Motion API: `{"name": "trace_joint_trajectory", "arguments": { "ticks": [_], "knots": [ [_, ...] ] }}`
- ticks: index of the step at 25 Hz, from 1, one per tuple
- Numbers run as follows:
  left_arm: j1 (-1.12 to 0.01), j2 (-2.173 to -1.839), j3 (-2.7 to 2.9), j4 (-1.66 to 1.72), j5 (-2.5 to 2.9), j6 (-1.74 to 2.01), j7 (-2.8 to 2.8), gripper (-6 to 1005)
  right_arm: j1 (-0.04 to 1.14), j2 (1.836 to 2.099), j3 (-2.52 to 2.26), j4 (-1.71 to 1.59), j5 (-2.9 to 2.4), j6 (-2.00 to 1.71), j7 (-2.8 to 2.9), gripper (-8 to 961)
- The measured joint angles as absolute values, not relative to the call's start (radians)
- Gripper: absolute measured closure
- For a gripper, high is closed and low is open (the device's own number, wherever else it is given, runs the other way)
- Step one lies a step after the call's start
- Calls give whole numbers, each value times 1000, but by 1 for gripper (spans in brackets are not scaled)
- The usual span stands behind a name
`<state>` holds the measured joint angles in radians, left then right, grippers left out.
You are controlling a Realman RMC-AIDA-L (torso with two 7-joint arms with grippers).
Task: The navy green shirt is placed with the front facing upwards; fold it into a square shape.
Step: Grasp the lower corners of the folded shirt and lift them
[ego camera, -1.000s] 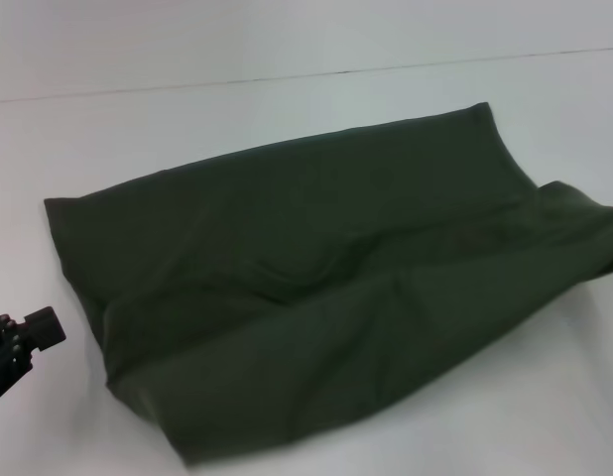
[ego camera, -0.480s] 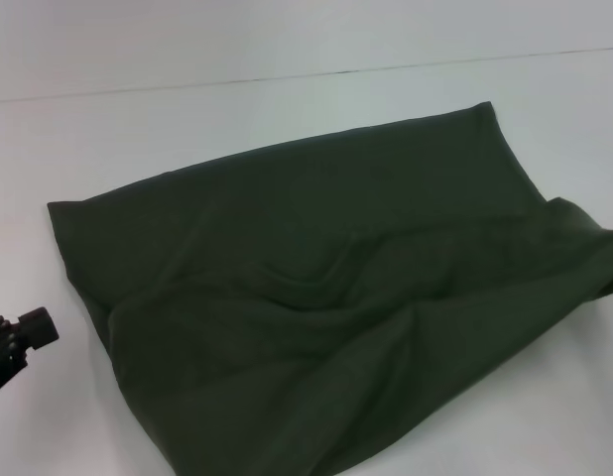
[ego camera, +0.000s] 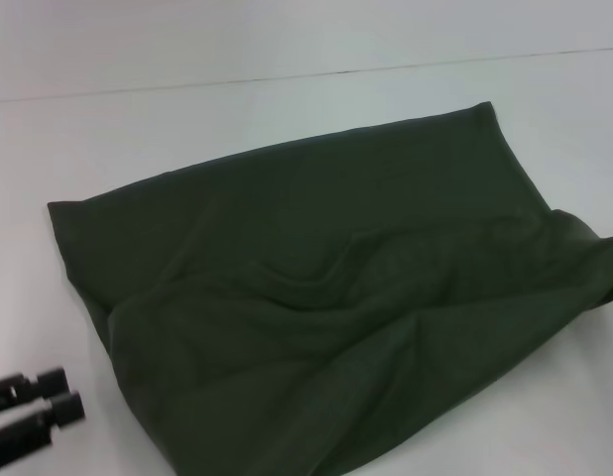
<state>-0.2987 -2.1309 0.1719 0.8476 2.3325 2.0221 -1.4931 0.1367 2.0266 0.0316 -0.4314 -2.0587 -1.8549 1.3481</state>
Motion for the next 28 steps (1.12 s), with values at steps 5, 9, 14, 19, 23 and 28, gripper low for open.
{"name": "trace_joint_trajectory", "arguments": {
  "ticks": [5,9,14,19,23,28],
  "knots": [
    [-282,-2139,185,861,2386,2048,-1493,465,144,2023,31,-436,-2059,-1854,1365,908],
    [-280,-2140,193,862,2436,2056,-1511,378,145,2023,32,-437,-2059,-1854,1367,908],
    [-285,-2147,252,858,2479,2056,-1523,255,146,2021,28,-437,-2059,-1844,1382,908],
    [-288,-2152,300,855,2498,2053,-1534,113,147,2023,26,-437,-2059,-1840,1386,908],
    [-290,-2155,322,855,2510,2055,-1538,114,147,2027,26,-437,-2058,-1841,1387,908],
    [-291,-2160,357,849,2510,2060,-1539,115,147,2030,26,-437,-2059,-1840,1387,908]
  ]
}}
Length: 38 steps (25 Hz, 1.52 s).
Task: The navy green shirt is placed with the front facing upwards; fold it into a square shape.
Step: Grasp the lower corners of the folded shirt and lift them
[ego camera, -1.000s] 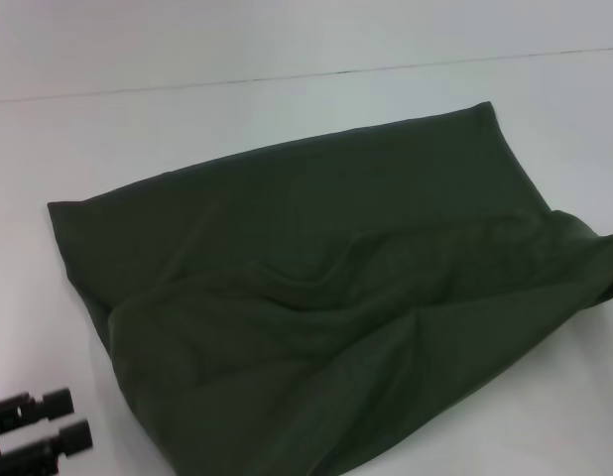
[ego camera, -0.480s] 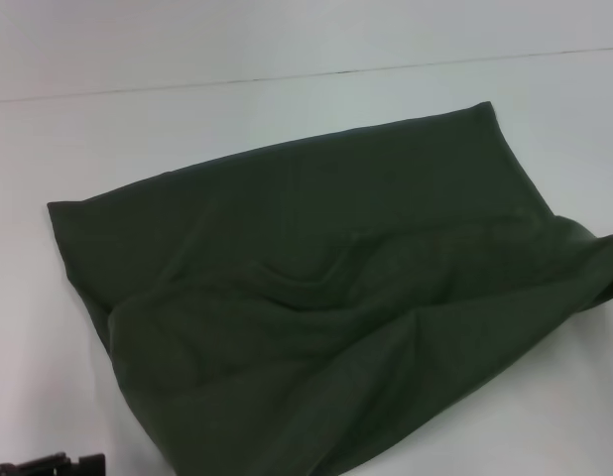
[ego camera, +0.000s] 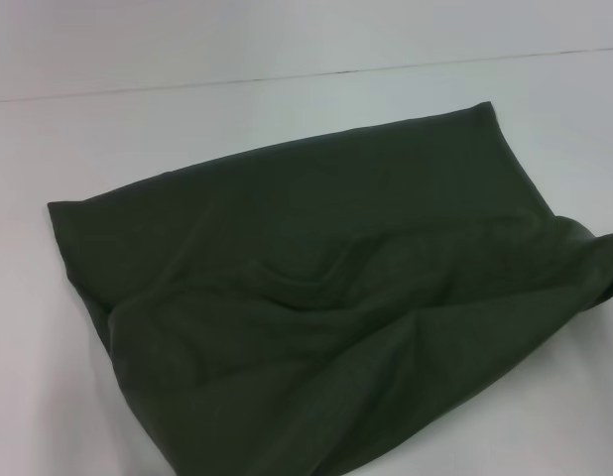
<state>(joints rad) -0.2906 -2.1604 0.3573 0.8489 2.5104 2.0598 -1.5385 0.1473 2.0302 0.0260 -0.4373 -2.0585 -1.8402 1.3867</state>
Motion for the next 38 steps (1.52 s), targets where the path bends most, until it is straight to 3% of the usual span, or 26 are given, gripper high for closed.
{"name": "trace_joint_trajectory", "arguments": {
  "ticks": [38],
  "knots": [
    [-393,-2161,435,708,2511,1968,-1591,123,149,2028,26,-434,-2062,-1838,1387,907]
  ]
}}
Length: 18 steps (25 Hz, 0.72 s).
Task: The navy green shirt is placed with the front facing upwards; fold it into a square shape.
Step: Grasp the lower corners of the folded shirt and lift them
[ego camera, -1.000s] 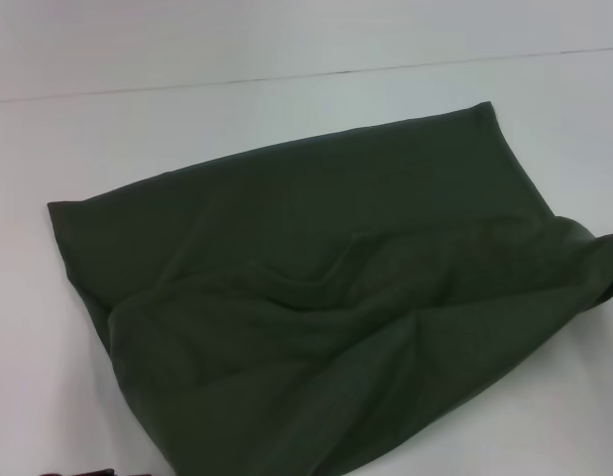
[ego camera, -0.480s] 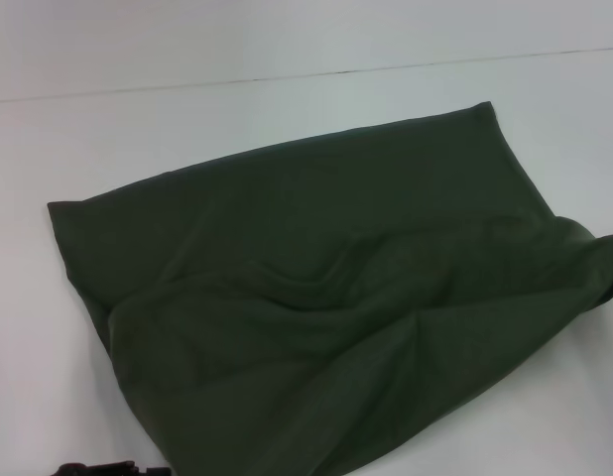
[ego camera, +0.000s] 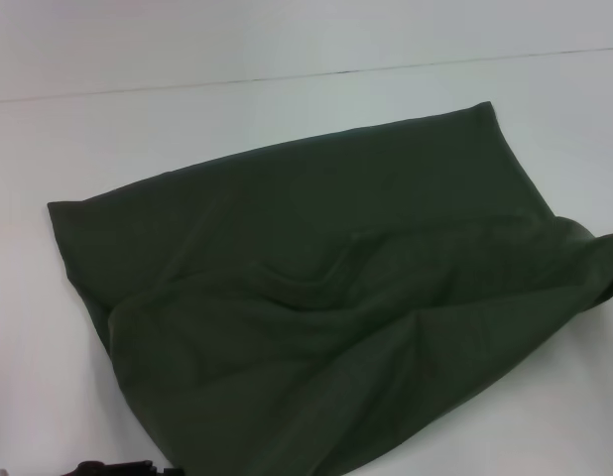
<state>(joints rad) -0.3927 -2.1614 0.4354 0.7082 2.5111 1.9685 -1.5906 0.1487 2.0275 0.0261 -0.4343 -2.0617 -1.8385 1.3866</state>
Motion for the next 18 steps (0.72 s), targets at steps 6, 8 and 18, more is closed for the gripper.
{"name": "trace_joint_trajectory", "arguments": {
  "ticks": [6,8,18],
  "knots": [
    [-407,-2160,443,690,2511,1934,-1587,124,149,2028,26,-433,-2062,-1838,1387,907],
    [-412,-2160,445,687,2511,1932,-1586,125,149,2028,26,-433,-2062,-1838,1387,907],
    [-421,-2160,452,679,2511,1931,-1587,127,149,2028,26,-432,-2062,-1831,1387,907]
  ]
}}
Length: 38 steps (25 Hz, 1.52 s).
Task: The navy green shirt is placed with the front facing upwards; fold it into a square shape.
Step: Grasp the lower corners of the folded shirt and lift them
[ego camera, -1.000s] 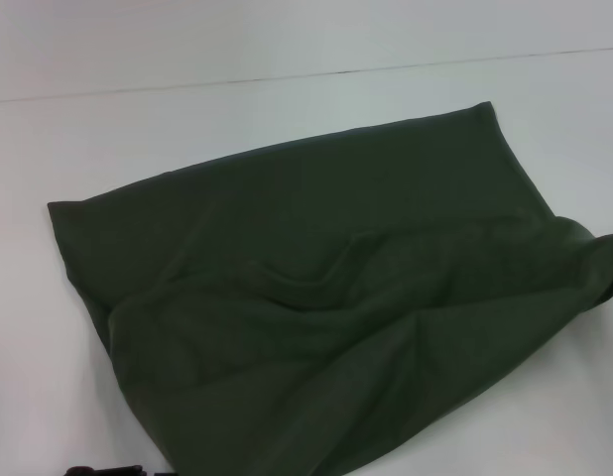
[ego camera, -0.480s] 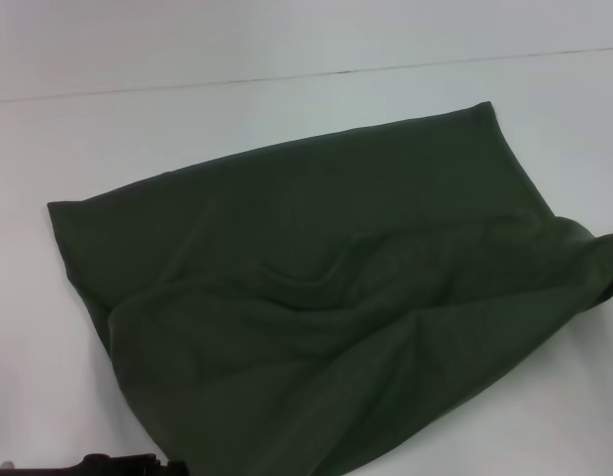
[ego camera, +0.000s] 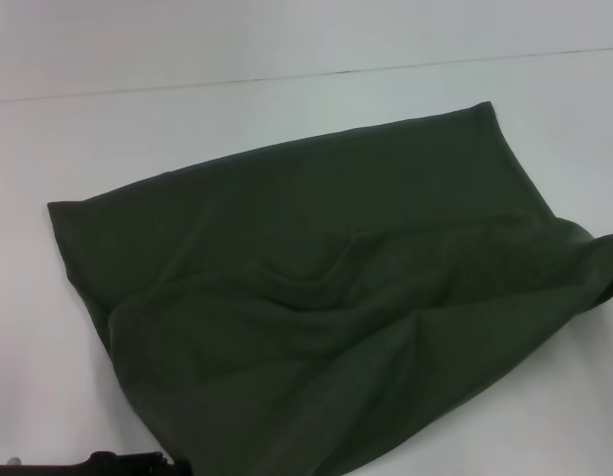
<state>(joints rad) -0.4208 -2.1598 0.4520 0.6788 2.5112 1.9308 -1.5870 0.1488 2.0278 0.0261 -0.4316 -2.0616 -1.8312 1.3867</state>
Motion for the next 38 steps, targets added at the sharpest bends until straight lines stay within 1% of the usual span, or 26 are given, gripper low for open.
{"name": "trace_joint_trajectory", "arguments": {
  "ticks": [29,38],
  "knots": [
    [-444,-2163,474,656,2529,1936,-1585,133,162,2031,26,-429,-2062,-1822,1387,907],
    [-458,-2161,474,646,2534,1922,-1600,239,169,2031,26,-428,-2062,-1814,1387,907]
  ]
}}
